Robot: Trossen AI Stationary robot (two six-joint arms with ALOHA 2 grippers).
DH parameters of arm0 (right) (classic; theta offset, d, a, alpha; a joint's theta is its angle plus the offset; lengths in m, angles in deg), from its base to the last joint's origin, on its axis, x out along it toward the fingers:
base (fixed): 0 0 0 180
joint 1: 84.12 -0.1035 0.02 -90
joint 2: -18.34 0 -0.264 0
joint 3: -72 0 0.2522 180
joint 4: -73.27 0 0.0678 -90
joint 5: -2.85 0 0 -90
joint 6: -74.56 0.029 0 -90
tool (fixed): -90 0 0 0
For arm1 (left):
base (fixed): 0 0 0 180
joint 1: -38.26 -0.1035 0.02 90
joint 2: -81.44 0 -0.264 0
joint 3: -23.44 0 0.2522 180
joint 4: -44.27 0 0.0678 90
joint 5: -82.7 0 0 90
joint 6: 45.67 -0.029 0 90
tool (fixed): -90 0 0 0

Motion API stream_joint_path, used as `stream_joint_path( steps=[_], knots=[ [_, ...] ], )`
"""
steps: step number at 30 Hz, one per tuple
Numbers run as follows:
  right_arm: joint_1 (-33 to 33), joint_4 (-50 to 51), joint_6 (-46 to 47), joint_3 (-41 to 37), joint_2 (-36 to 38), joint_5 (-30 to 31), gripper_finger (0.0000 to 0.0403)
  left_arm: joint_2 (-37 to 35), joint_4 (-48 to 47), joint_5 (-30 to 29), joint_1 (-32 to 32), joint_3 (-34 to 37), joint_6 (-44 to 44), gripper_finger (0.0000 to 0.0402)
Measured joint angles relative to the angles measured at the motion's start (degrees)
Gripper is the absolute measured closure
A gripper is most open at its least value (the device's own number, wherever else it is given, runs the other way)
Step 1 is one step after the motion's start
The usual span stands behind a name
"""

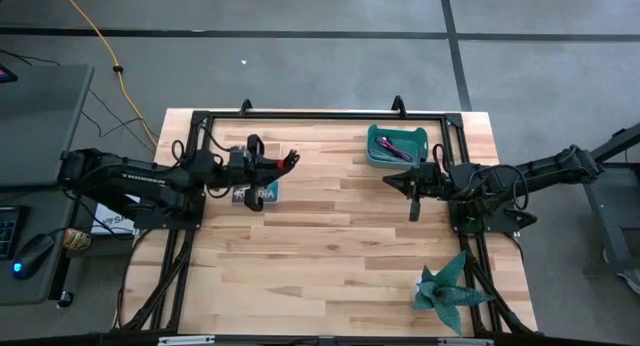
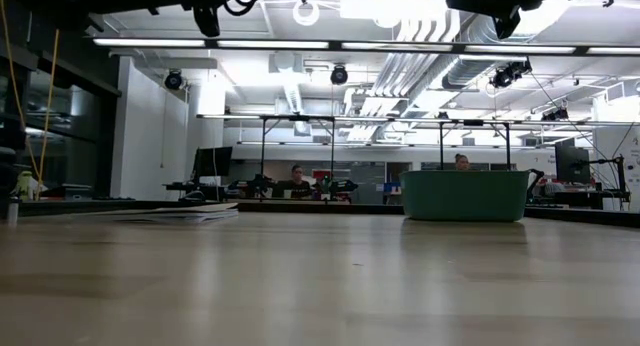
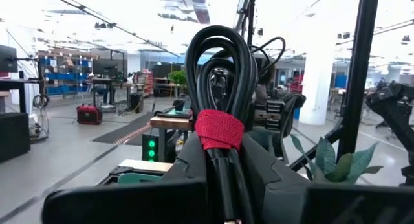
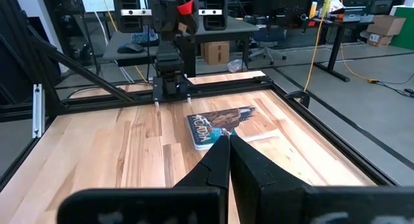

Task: Pick and place USB-C Cables
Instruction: Put the black charger cable into the green bin

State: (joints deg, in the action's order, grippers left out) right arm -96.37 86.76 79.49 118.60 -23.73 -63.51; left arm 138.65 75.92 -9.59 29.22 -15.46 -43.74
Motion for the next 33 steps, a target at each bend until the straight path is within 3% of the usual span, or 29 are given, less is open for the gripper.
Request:
stream_joint_path(
  steps=[18,33],
  knots=[
    [0.00,-0.62,-0.08,0.00,-0.38,0.04,0.0403,0.66,0.05,0.09,0.00,-0.09,0.92,0.0387],
    [0.00,-4.63,-9.79,0.00,-4.57,0.22,0.0403,2.08,1.23,0.09,-0.09,-0.11,0.90,0.0387]
  ],
)
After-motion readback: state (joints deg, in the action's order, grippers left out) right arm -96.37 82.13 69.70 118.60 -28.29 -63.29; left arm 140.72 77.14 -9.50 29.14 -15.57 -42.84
